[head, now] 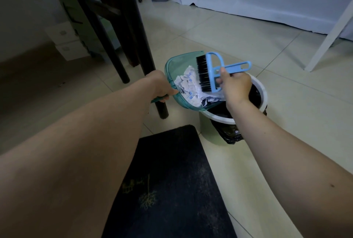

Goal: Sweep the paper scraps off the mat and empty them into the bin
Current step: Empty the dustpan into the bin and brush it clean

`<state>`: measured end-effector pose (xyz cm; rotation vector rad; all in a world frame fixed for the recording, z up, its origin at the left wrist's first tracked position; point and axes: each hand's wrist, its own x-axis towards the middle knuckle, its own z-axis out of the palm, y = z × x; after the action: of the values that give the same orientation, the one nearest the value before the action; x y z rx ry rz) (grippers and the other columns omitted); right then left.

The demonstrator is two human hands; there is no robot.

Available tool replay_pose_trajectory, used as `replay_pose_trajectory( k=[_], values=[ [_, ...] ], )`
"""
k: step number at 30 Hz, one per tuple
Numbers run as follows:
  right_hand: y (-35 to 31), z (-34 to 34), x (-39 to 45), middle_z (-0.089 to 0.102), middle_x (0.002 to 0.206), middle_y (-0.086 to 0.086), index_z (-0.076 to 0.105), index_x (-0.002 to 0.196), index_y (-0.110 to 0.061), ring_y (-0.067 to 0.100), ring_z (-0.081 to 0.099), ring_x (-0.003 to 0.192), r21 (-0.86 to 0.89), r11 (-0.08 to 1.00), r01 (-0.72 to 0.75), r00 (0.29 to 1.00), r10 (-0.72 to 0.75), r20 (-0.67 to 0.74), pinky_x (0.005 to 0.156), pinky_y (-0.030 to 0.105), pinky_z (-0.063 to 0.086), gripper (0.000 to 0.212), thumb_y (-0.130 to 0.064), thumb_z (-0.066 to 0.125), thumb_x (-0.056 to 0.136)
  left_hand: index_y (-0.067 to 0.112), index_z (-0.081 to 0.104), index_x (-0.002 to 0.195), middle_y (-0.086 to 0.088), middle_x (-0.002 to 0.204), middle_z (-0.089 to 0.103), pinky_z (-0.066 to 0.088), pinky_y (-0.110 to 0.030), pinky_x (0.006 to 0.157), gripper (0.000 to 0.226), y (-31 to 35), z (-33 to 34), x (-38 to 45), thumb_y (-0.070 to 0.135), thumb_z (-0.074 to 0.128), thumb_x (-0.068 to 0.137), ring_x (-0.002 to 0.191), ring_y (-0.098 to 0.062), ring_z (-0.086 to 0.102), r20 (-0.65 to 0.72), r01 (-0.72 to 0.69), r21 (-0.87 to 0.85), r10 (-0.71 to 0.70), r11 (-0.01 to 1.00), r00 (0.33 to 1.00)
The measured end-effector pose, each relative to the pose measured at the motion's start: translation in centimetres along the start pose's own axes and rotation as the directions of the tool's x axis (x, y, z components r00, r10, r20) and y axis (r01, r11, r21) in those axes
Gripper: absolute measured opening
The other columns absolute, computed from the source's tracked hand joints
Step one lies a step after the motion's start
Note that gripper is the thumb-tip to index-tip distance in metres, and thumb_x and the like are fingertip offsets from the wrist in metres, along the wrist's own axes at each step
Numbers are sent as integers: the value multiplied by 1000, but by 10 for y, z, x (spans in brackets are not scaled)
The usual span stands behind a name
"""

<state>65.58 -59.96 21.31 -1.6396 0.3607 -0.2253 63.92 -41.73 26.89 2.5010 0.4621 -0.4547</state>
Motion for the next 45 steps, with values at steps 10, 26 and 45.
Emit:
replay_pose_trajectory(
  k=[10, 26, 45],
  values=[
    [19, -17, 8, 70, 80, 8, 65, 76, -4, 27, 68, 79, -267, 963, -43, 996, 19, -93, 76, 38, 56, 34, -32, 57, 92, -3, 64, 110, -11, 90, 66, 55, -39, 94, 37, 2, 1, 1, 25, 69, 86, 80, -19, 60, 6, 7, -29, -7, 1000, 1000],
    [15, 9, -13, 71, 79, 4, 67, 74, -16, 19, 70, 75, -113, 994, 5, 999, 0, 45, 75, 37, 58, 20, -25, 60, 91, 0, 66, 93, -11, 81, 65, 57, -40, 88, 26, 12, 5, -1, 23, 72, 84, 72, -21, 59, -15, -36, -41, 36, 999, 999],
    [7, 7, -6, 71, 78, 4, 69, 78, -12, 21, 69, 76, -137, 985, 107, 993, -113, -42, 73, 39, 57, 28, -35, 57, 90, -2, 67, 100, -10, 78, 63, 56, -37, 91, 30, 15, 1, -4, 23, 72, 84, 74, -20, 58, -16, -18, -31, 17, 999, 1000]
  ],
)
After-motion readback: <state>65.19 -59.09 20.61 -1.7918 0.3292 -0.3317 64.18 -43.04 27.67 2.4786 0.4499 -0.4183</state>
